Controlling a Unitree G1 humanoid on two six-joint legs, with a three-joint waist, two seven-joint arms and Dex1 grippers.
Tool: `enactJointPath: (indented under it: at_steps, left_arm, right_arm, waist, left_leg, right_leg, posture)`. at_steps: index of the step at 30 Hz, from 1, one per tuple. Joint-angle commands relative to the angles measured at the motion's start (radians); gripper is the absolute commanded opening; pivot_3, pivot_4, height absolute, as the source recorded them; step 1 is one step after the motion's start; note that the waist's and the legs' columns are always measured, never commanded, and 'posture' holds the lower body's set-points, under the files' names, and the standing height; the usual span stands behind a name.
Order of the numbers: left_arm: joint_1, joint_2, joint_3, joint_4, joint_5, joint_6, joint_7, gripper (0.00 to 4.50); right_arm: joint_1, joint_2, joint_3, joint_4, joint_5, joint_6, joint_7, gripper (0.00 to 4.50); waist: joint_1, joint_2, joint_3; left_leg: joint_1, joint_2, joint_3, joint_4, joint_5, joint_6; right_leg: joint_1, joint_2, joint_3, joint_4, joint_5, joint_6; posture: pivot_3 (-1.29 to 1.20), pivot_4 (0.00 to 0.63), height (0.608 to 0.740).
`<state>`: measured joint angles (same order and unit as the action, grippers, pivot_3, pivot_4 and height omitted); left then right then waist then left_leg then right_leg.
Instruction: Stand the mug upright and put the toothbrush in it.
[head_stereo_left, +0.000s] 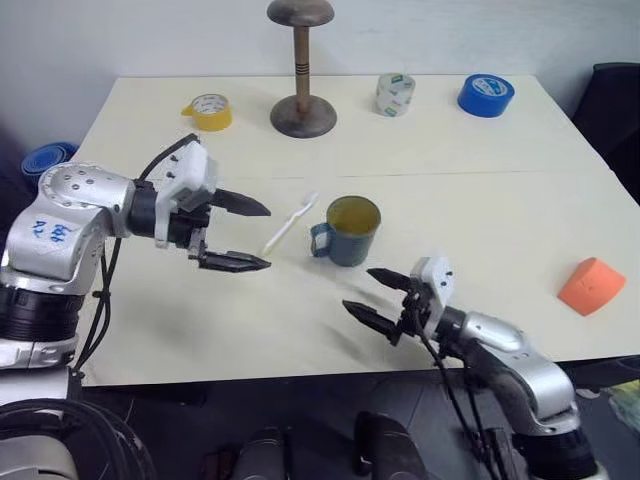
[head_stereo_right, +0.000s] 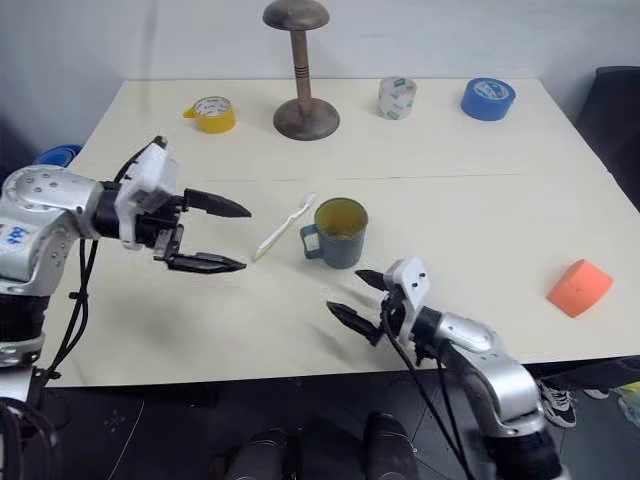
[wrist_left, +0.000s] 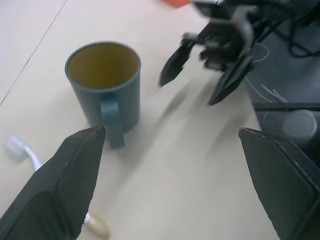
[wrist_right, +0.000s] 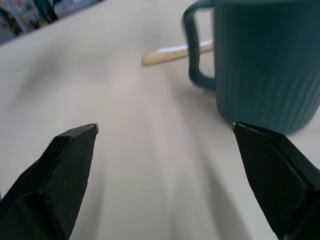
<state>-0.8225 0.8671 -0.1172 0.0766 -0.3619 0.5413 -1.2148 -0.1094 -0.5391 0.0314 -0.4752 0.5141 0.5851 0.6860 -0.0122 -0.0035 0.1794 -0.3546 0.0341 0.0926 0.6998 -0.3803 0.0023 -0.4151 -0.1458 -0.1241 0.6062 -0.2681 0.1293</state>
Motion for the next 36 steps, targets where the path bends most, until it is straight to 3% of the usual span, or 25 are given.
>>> enactJointPath:
  at_steps: [1,6,10,15,22,26,36]
  left_arm:
    - [-0.113,-0.091,-0.008,0.191,0.132,0.068,0.238,4.50]
    - [-0.227,-0.237,-0.031,0.368,0.206,0.182,0.384,4.50]
    - [-0.298,-0.356,-0.078,0.520,0.259,0.150,0.408,4.50]
    - [-0.380,-0.447,-0.139,0.696,0.326,0.067,0.372,4.50]
    - [-0.486,-0.556,-0.165,1.000,0.432,-0.115,0.444,4.50]
    - [-0.520,-0.598,-0.152,1.108,0.462,-0.153,0.465,3.59]
    - [-0.544,-0.624,-0.089,1.192,0.486,-0.185,0.506,0.33]
  right_arm:
    - [-0.005,-0.113,-0.173,-0.161,0.138,0.150,-0.015,4.47]
    - [-0.020,-0.264,-0.364,-0.284,0.371,0.328,-0.046,4.47]
    - [-0.143,-0.393,-0.483,-0.292,0.623,0.451,-0.148,4.47]
    - [-0.284,-0.567,-0.527,-0.195,0.833,0.517,-0.212,4.47]
    - [-0.342,-0.674,-0.511,-0.164,0.891,0.502,-0.228,4.47]
    - [-0.349,-0.700,-0.514,-0.168,0.907,0.491,-0.238,4.50]
    - [-0.336,-0.712,-0.530,-0.189,0.935,0.478,-0.271,4.50]
  waist:
    - [0.015,-0.001,0.000]
    - [0.038,-0.003,0.001]
    - [0.039,-0.004,0.001]
    - [0.038,-0.005,0.002]
    - [0.039,-0.006,0.002]
    - [0.039,-0.006,0.002]
    - [0.039,-0.006,0.002]
  left_leg:
    - [0.000,0.000,0.000,0.000,0.000,0.000]
    - [-0.001,-0.001,0.000,0.001,0.000,0.002]
    - [-0.002,-0.001,0.001,0.001,0.000,0.003]
    - [-0.003,-0.001,0.001,0.001,0.000,0.003]
    - [-0.004,-0.001,0.002,0.001,0.000,0.003]
    - [-0.006,-0.001,0.002,0.001,0.000,0.004]
    - [-0.006,-0.002,0.001,0.002,0.001,0.004]
  right_leg:
    - [0.000,0.000,0.000,-0.001,0.000,0.000]
    - [0.000,0.000,0.000,-0.003,0.000,0.000]
    - [0.000,0.000,-0.001,-0.003,0.000,0.000]
    - [0.000,-0.001,-0.001,-0.005,0.000,0.000]
    - [0.000,-0.001,-0.003,-0.008,0.000,0.001]
    - [0.000,-0.002,-0.003,-0.010,0.001,0.001]
    - [0.000,-0.003,-0.004,-0.009,0.001,0.002]
  posture:
    - [0.00,0.150,0.740]
    - [0.00,0.150,0.740]
    - [0.00,0.150,0.740]
    - [0.00,0.150,0.740]
    - [0.00,0.150,0.740]
    - [0.00,0.150,0.740]
    - [0.00,0.150,0.740]
